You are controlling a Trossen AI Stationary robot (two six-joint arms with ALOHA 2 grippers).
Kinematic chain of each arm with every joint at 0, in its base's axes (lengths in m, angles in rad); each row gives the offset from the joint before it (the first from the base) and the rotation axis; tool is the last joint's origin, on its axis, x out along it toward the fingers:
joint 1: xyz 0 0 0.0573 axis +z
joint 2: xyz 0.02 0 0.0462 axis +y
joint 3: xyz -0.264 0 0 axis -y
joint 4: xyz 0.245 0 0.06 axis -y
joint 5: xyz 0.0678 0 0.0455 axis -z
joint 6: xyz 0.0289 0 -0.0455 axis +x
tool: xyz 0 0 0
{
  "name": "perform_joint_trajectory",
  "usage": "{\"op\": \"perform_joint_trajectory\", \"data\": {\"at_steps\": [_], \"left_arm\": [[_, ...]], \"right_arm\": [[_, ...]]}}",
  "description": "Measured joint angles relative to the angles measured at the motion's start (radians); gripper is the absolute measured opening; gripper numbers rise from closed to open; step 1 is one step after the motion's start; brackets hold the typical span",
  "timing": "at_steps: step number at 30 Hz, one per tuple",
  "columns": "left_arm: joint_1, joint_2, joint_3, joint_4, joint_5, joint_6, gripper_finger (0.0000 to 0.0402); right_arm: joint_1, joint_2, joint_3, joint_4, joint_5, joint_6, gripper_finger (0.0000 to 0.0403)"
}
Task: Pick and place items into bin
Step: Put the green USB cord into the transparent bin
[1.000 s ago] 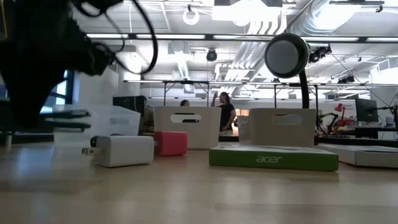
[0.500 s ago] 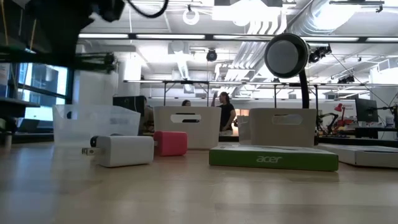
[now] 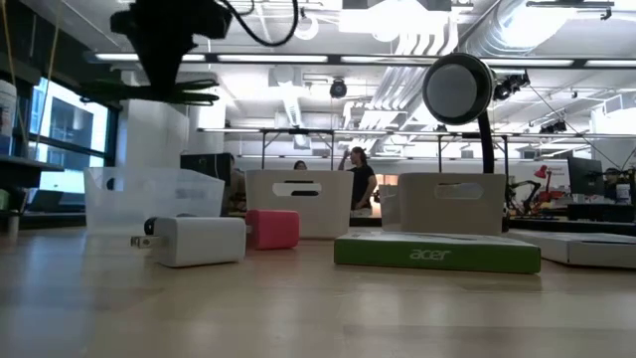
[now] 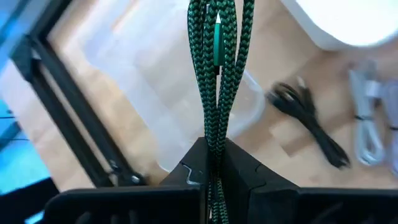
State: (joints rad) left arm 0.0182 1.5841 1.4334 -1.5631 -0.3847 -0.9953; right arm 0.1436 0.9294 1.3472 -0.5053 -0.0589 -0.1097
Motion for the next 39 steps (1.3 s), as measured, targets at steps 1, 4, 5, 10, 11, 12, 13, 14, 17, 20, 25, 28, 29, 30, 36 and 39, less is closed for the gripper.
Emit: {"op": "perform_joint_trajectory", "data": {"at_steps": [1,4,5,10,11,12,13,14,17,20,25,28,29,30,36,39], "left_arm": [[0.028,0.0,0.0,0.0,-0.011,0.026,0.0007],[0.12,0.0,0.0,0.004,-0.044,0.109,0.0007],[0.155,0.0,0.0,0.012,-0.052,0.141,0.0007],[0.308,0.0,0.0,0.116,-0.085,0.313,0.0007],[0.337,0.0,0.0,0.139,-0.085,0.345,0.0007],[0.363,0.002,0.0,0.158,-0.083,0.378,0.0007],[0.386,0.005,0.0,0.172,-0.077,0.404,0.0007],[0.406,0.009,0.0,0.184,-0.069,0.428,0.0007],[0.442,0.026,-0.001,0.19,-0.052,0.478,0.0007],[0.447,0.043,-0.03,0.197,-0.025,0.503,0.0007],[0.446,0.053,-0.124,0.234,0.003,0.496,0.0007],[0.446,0.052,-0.154,0.268,0.013,0.485,0.0007],[0.447,0.049,-0.155,0.266,0.014,0.486,0.0007],[0.447,0.048,-0.155,0.272,0.015,0.49,0.0007],[0.447,0.051,-0.17,0.286,0.02,0.495,0.0007],[0.447,0.051,-0.212,0.306,0.044,0.494,0.0007]], "right_arm": [[0.0,0.0,0.0,0.0,0.0,0.0,0.0145],[0.0,0.0,0.0,0.0,0.0,0.0,0.0145],[0.0,0.0,0.0,0.0,0.0,0.0,0.0145],[0.0,0.0,0.0,0.0,0.0,0.003,0.0145],[0.0,0.0,0.0,0.0,0.002,0.004,0.0145],[0.0,0.0,0.0,0.0,0.007,0.004,0.0145],[0.0,0.0,0.0,-0.001,0.015,0.004,0.0145],[0.0,0.0,0.0,-0.002,0.023,0.005,0.0145],[0.0,0.0,0.0,-0.015,0.029,0.005,0.0145],[0.0,0.0,0.0,-0.023,0.029,0.005,0.0145],[0.0,0.0,0.0,-0.031,0.068,0.005,0.0145],[0.0,-0.001,0.0,-0.031,0.077,0.001,0.0145],[0.0,-0.001,0.0,-0.031,0.077,0.0,0.0145],[0.0,-0.002,0.0,-0.031,0.077,0.0,0.0145],[0.0,-0.001,0.0,-0.03,0.077,0.004,0.0145],[0.0,-0.001,0.0,-0.031,0.077,0.012,0.0145]]}}
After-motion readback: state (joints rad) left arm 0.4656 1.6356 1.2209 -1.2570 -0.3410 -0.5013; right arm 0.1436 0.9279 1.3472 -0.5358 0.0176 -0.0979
